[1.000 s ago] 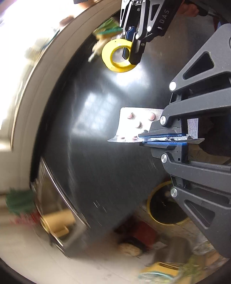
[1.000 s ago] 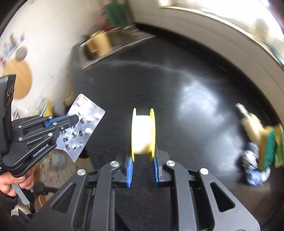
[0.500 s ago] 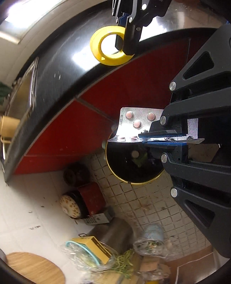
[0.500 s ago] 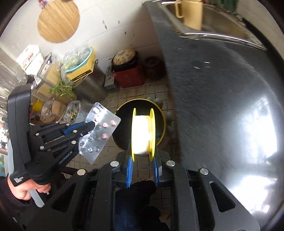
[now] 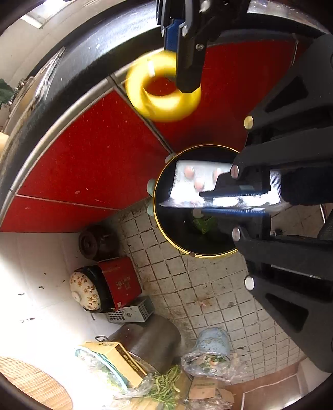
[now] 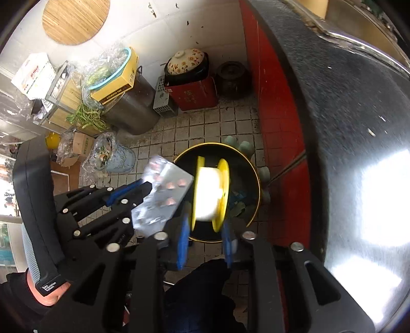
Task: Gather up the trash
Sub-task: 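Carry blister pack and tape roll over the bin and open both tools, then move both tools back over the counter trash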
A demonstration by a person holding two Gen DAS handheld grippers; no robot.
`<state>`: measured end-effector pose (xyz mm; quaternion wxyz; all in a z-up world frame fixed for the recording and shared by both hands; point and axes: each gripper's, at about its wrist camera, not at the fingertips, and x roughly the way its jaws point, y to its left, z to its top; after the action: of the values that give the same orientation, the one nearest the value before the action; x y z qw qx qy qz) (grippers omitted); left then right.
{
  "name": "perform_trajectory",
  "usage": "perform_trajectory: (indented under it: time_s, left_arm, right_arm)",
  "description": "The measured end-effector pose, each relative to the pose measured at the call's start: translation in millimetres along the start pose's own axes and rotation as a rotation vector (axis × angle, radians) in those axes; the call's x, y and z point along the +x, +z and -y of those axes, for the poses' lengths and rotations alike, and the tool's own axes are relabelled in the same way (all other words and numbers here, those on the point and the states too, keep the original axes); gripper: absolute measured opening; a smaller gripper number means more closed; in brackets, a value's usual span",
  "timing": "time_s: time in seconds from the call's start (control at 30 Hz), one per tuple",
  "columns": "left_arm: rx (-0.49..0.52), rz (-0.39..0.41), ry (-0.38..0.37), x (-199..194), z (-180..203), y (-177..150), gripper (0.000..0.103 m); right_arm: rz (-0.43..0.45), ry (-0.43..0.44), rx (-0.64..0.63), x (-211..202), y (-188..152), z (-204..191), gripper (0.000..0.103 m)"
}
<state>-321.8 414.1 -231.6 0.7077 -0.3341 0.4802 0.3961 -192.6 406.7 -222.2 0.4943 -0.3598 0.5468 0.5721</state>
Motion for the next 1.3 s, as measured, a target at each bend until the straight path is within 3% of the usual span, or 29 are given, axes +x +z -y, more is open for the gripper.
perform_trajectory:
  time_s: [0.03,0.07,0.1,0.23,0.3,0.4,0.5,0.6,0.77,0.97,1.13,1.3]
  left_arm:
    - [-0.004,-0.006,0.002,3.5,-2.1,0.8,0.027]
    - [-0.008,-0.004,0.007,4.3,-4.0,0.6,0.055]
    - [-0.011,0.013,0.009,2.1,-4.9,0.0,0.071]
    - [0.014,0.013,0.009,-7.0,-1.8,-2.0,0.073]
    - [0.026,0.020,0.004,-17.3,5.1,-3.6,0.081]
    - [0.066,0.054,-0.004,-42.9,29.5,-7.3,0.087]
    - [0.152,0.092,-0.041,-73.8,78.9,-12.3,0.088]
    - [0.251,0.120,-0.111,-93.3,132.1,-19.4,0.088]
    - [0.555,0.123,-0.259,-118.1,262.0,-45.0,0.088]
    - [0.911,0.141,-0.412,-150.2,403.8,-105.7,0.088]
    - [1.106,0.151,-0.485,-171.1,478.7,-164.7,0.088]
    - [1.198,0.142,-0.503,-175.3,521.7,-195.1,0.088]
  right_arm:
    - [0.001,-0.003,-0.001,0.1,0.8,-1.3,0.047]
    - [0.010,-0.003,-0.002,-2.7,0.1,-1.4,0.054]
    - [0.019,-0.001,-0.001,-5.6,-0.2,-1.3,0.057]
    - [0.062,0.010,0.008,-34.9,-17.0,5.1,0.068]
    - [0.101,-0.005,0.024,-58.6,-31.7,13.8,0.077]
    - [0.162,-0.042,0.061,-93.5,-57.7,30.9,0.083]
    - [0.240,-0.108,0.133,-139.2,-99.1,58.4,0.086]
    - [0.313,-0.203,0.240,-184.7,-153.9,93.1,0.086]
    - [0.408,-0.358,0.490,-250.6,-263.0,150.2,0.087]
    - [0.508,-0.485,0.796,-304.8,-402.9,190.5,0.087]
    - [0.576,-0.531,1.029,-328.2,-504.3,202.7,0.087]
    - [0.619,-0.548,1.160,-331.8,-562.8,202.8,0.087]
